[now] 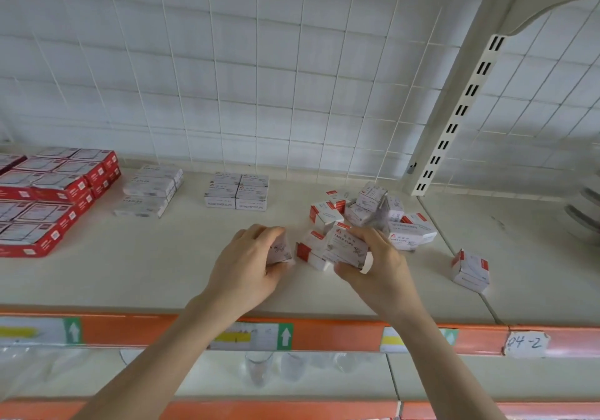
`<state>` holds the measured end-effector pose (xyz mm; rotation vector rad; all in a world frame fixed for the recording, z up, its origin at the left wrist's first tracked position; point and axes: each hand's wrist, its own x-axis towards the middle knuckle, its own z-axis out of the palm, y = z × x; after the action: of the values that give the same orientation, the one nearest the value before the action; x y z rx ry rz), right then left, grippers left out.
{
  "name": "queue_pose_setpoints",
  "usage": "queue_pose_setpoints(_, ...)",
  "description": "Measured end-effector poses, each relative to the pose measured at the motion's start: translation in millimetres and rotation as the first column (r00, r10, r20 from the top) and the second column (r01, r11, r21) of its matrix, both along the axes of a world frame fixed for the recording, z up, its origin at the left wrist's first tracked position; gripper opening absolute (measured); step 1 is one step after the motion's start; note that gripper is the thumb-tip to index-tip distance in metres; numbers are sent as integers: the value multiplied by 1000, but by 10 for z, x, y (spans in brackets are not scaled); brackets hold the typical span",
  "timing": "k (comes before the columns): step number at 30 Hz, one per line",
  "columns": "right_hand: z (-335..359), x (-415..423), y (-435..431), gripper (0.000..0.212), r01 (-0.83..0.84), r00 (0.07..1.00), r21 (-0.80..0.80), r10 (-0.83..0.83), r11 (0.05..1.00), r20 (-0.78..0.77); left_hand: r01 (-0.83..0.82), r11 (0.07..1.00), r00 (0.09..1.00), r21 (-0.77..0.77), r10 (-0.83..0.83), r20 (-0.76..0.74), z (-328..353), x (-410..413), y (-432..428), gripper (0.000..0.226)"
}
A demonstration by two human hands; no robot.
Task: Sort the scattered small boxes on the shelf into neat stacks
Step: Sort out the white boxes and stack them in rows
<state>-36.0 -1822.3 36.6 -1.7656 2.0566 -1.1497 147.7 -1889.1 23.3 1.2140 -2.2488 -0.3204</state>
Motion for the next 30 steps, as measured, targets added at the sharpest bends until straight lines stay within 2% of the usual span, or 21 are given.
queue_pose_setpoints(7, 44, 417, -281, 46, -3, 999, 17, 4, 1000, -34, 16, 990, 988, 137, -37, 148, -11, 401, -290, 51)
queue_pose_setpoints(13, 95, 690, -527, 42, -19, 997, 79, 24, 997, -75, 13, 985, 984, 170, -42, 171, 6, 651, -576, 50)
queue_pose_setpoints(21, 60, 939, -778, 44, -100, 973, 248, 147, 963, -178, 2, 988, 969, 152, -39, 243, 77, 784, -885, 42)
queue_pose_setpoints(30, 16, 967, -851, 48, -112, 940, 367, 218, 924, -263, 137, 988, 945, 65, -151, 291, 99, 700, -1091, 37)
